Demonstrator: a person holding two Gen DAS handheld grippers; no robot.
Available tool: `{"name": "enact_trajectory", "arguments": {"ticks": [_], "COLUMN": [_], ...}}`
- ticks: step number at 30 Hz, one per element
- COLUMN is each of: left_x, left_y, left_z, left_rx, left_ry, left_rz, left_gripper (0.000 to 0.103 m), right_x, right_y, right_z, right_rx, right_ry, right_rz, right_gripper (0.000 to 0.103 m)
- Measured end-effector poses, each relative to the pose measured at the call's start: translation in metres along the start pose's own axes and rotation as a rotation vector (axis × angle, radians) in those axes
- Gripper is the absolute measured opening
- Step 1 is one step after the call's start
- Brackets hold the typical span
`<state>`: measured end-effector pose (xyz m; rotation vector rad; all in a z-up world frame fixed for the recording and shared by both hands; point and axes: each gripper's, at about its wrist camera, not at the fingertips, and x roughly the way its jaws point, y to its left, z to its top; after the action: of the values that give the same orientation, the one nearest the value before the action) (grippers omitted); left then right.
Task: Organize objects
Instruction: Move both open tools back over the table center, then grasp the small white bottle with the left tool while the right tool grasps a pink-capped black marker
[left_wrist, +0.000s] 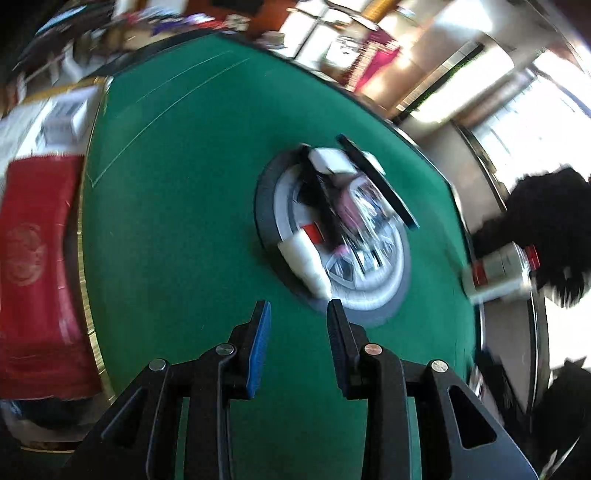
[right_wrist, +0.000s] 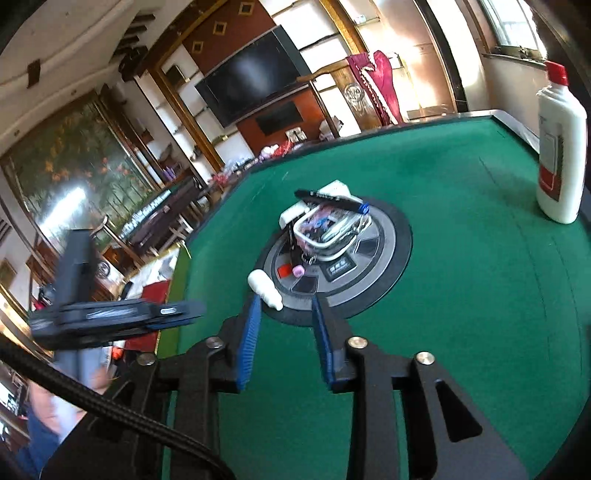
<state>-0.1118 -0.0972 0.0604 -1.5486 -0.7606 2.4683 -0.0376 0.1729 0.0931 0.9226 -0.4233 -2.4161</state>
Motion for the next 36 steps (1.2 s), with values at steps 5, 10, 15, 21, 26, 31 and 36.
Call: {"name": "enact_trajectory", "arguments": {"ticks": [5,10,15,21,26,31,36], "left_x": [0.026,0.055,0.076,0.052,0.028,0.030,0.025], "left_y": [-0.018,-0.040,-0.045,-0.020,0.014,0.026,0.036], "left_z": [0.014,0.021,0.020,-0.005,-0.018,-0.014,-0.010], "left_rx": [-0.036,0.014,0.105,0.267,0.290,0.287,0.263], "left_ry": [-0.009,-0.025,-0.035,-0.094,-0.114,-0.105,-0.090], "left_rz": [0.080,0.202,0.236,0.256,0.191,0.138,0.105], "left_gripper": [0.027,0.027,0.022,0.022,0.022,0.022,0.022], "right_x": [-0.011,-0.014,-0.013,-0.004,0.023,0.070,0.133], "right_y": [-0.007,-0.009,-0.010,-0.013,-0.003,0.024,0.060], "right_z": [0.000,0.001,-0.001,-0.005,-0.013,-0.008,0.018], "right_rx": [0.017,0.034,0.022,0.009,-0.072,-0.175,-0.272], "right_ry": [-0.021,-0.038,-0.038,-0.026,0.036,0.140,0.202], "right_rz": [0.023,0.034,0.022,-0.007,0.000,-0.048,-0.099], "right_gripper": [0.033,0.033,0.033,0.033,0.033,0.033,0.033]}}
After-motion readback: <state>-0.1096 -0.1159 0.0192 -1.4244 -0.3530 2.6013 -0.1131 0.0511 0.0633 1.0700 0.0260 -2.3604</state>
